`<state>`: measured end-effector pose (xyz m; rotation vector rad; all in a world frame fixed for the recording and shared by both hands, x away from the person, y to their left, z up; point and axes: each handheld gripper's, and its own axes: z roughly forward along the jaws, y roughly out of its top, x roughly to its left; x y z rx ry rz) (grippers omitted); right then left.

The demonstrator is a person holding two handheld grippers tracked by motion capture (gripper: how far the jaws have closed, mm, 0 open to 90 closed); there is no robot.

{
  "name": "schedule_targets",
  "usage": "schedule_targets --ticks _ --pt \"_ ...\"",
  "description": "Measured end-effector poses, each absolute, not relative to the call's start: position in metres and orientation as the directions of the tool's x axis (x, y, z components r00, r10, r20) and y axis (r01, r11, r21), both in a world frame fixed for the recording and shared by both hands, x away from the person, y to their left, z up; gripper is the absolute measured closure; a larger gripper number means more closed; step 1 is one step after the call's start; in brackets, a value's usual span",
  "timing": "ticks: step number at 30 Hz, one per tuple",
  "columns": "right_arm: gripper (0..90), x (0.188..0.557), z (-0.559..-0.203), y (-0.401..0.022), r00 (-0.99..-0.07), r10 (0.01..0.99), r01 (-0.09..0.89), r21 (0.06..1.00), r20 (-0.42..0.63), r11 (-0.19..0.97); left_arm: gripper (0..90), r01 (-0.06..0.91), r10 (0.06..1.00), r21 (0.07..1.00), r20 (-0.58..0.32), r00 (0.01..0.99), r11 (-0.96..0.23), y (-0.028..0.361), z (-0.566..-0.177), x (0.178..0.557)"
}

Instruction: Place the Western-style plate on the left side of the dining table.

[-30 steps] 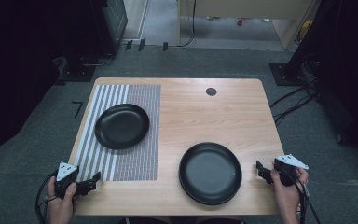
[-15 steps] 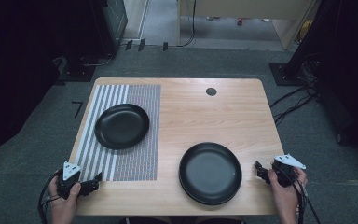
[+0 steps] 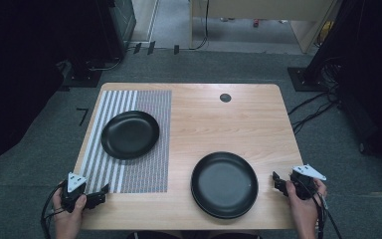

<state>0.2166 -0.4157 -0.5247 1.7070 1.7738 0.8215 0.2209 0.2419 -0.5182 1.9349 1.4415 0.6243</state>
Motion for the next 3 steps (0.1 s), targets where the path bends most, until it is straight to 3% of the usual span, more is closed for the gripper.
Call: schedule_targets --ticks 3 --pt "22.4 0.2166 -0.5247 -0.4155 -0.051 0.998 0.669 0.744 0.030 0.012 9.0 0.655 0.958 0.730 -0.003 0.287 -0.194 0.2422 -0.5181 0.2209"
